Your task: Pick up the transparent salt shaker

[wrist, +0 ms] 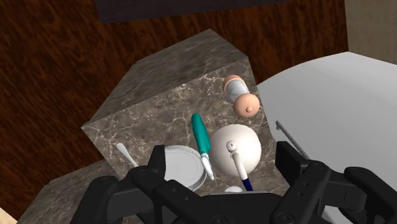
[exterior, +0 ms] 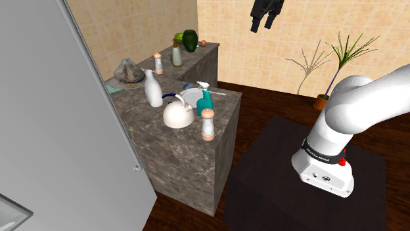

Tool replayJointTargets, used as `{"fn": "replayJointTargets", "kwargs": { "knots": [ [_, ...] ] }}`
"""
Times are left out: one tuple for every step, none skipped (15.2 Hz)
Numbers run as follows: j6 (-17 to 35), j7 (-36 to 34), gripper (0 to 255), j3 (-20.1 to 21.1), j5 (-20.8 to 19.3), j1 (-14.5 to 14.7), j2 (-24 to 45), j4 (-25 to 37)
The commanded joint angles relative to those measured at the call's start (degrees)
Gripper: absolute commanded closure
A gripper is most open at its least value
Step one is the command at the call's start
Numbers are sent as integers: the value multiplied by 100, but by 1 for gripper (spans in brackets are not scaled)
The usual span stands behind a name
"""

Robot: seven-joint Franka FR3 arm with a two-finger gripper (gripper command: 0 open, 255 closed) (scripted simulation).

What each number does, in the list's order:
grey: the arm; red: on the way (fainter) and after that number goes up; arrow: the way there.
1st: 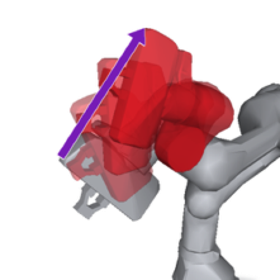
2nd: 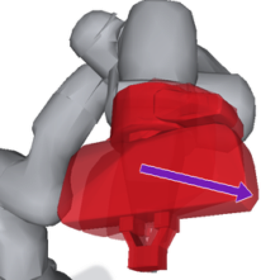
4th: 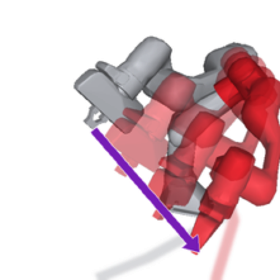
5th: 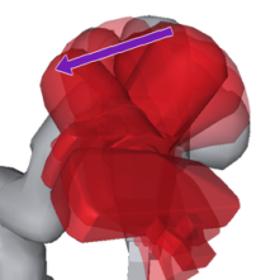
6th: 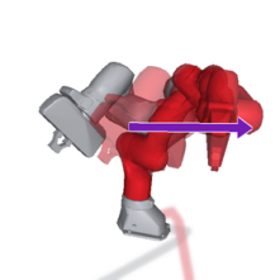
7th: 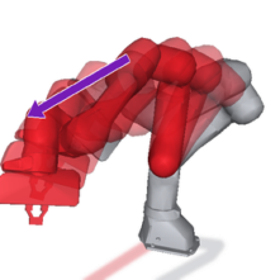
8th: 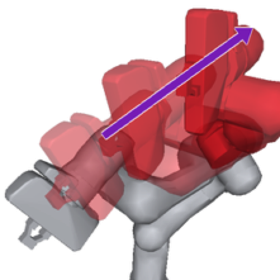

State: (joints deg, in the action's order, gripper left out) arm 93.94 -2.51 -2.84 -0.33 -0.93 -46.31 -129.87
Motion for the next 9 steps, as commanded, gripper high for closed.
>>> {"fn": "replayJointTargets", "kwargs": {
  "knots": [
    [0, 0, 0, 0, 0, 0, 0, 0],
    [162, -18, 0, 13, 34, 18, 53, -138],
    [325, -35, 0, 26, 68, 36, 112, -271],
    [490, -51, 0, 40, 103, 56, 179, -398],
    [656, -66, 0, 53, 138, 77, 253, -519],
    [824, -80, 0, 68, 174, 98, 333, -634],
    [993, -92, 0, 82, 211, 121, 422, -743],
    [1164, -104, 0, 96, 248, 145, 517, -845],
    [1335, -114, 0, 111, 287, 170, 620, -942]
  ]
}}
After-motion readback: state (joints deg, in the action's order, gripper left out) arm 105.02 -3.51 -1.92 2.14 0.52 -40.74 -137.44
